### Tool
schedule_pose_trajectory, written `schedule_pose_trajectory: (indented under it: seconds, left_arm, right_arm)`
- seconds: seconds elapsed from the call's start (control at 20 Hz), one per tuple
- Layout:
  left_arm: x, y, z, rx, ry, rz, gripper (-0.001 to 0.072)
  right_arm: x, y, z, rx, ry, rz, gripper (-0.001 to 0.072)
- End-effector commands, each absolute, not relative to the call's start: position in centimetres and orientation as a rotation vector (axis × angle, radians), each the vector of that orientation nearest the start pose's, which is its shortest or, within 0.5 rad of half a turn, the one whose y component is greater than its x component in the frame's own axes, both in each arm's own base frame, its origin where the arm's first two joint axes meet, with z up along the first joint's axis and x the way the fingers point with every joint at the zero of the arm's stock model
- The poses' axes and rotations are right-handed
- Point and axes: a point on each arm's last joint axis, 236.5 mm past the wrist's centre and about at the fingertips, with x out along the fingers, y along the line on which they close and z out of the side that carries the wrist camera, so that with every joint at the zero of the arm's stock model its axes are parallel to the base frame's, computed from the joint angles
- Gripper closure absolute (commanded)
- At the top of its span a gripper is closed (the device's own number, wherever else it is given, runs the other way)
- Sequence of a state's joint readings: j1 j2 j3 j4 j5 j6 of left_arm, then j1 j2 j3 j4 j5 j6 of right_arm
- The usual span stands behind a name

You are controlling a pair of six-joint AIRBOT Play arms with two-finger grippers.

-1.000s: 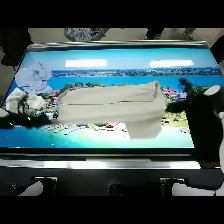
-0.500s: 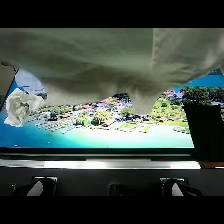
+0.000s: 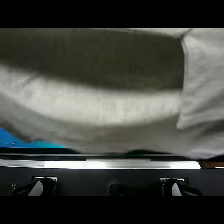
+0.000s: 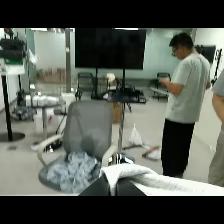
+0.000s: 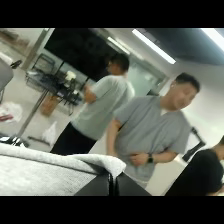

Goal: Fold the shirts.

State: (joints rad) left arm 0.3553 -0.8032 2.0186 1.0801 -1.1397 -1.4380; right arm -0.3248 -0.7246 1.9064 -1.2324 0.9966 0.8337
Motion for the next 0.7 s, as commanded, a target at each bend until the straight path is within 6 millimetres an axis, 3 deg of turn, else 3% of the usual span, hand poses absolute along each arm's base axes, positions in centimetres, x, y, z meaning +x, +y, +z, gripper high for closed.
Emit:
schedule_pose_trajectory:
  seconds: [0.0,0.15,0.25,0.3,0.4,0.5,0.6,0.65]
  left_arm:
    - [28.1,-0.8,48.9,-0.086,0.119,-0.104,0.0672]
    - [35.6,0.9,35.4,-0.161,0.545,-0.157,0.0672]
    - [39.7,1.9,23.9,-0.213,0.822,-0.170,0.0672]
    - [40.8,2.2,18.5,-0.241,0.940,-0.169,0.0671]
    - [42.6,2.4,8.7,-0.311,1.126,-0.169,0.0671]
    - [44.8,2.9,2.2,-0.380,1.221,-0.161,0.0671]
    - [47.6,3.1,-1.7,-0.442,1.229,-0.156,0.0671]
    - [49.1,2.9,-2.8,-0.480,1.213,-0.160,0.0671]
  right_arm:
    - [28.1,-2.0,48.8,-0.516,0.089,0.003,0.0673]
    - [36.4,-3.0,34.2,-0.336,0.578,0.224,0.0674]
    - [41.4,-2.6,23.4,-0.257,0.851,0.338,0.0674]
    - [43.7,-2.4,18.2,-0.247,0.958,0.370,0.0674]
    - [48.5,-1.1,9.9,-0.182,1.058,0.371,0.0673]
    - [53.7,0.5,4.3,-0.062,1.029,0.346,0.0672]
    - [57.3,1.8,1.2,0.053,0.957,0.335,0.0671]
    - [58.7,2.2,0.6,0.127,0.920,0.323,0.0671]
